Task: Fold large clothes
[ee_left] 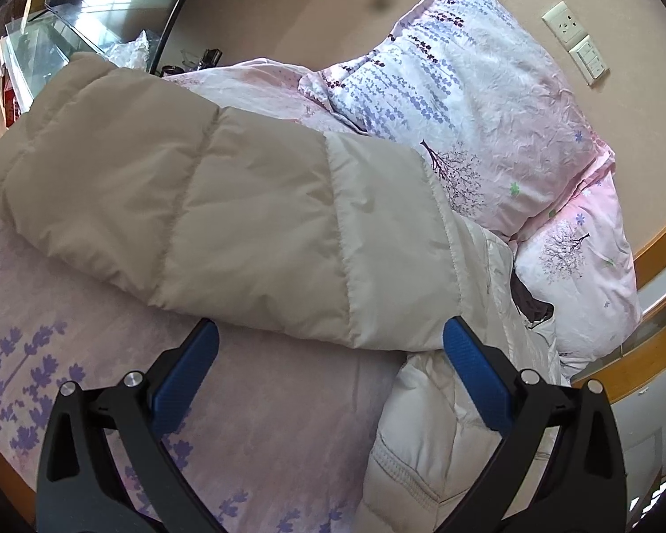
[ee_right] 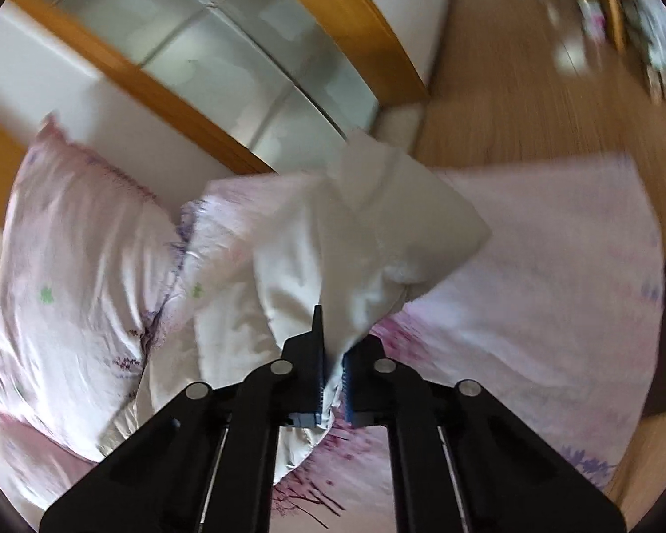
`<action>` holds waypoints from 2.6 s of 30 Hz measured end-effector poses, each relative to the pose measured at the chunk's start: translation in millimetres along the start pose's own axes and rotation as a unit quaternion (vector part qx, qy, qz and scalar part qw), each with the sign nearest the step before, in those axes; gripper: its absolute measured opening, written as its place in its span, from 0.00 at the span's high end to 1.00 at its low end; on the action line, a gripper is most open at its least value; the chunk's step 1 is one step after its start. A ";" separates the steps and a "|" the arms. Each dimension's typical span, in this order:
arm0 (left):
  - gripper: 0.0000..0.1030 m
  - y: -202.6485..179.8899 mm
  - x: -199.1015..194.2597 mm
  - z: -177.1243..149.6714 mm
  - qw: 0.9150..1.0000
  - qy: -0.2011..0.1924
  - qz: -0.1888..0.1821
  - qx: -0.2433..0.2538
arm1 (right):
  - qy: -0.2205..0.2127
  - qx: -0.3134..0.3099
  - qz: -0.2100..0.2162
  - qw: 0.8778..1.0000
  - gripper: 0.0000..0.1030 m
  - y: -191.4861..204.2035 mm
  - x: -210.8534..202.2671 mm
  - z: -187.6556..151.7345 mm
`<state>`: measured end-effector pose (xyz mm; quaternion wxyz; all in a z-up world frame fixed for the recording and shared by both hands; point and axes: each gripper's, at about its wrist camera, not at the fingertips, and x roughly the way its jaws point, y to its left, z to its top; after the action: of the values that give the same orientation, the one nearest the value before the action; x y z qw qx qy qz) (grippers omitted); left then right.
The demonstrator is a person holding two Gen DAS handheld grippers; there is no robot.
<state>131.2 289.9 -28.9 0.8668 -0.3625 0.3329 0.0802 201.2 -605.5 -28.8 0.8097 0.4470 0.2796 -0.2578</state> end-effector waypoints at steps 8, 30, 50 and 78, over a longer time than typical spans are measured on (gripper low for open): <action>0.02 -5.9 -2.0 1.1 1.000 0.003 -0.004 0.022 | -0.086 -0.194 0.070 0.975 0.95 132.6 -62.1 -19.6; 0.02 -10.9 -21.1 1.9 0.998 -0.020 0.016 0.063 | 0.150 -0.499 0.218 0.825 0.95 334.9 -33.7 -310.3; 0.02 12.3 -32.9 2.3 0.999 -0.039 -0.009 0.025 | 0.174 -0.597 0.180 0.762 0.82 342.4 -42.5 -381.2; 0.52 124.5 -48.3 30.3 0.963 -0.081 0.004 -0.255 | 0.275 -0.490 0.233 0.794 0.44 306.5 -67.3 -327.0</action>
<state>62.5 405.6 -54.2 0.7693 -0.5628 0.2310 0.1949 285.2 -167.1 49.7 0.8449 0.0938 0.4667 0.2438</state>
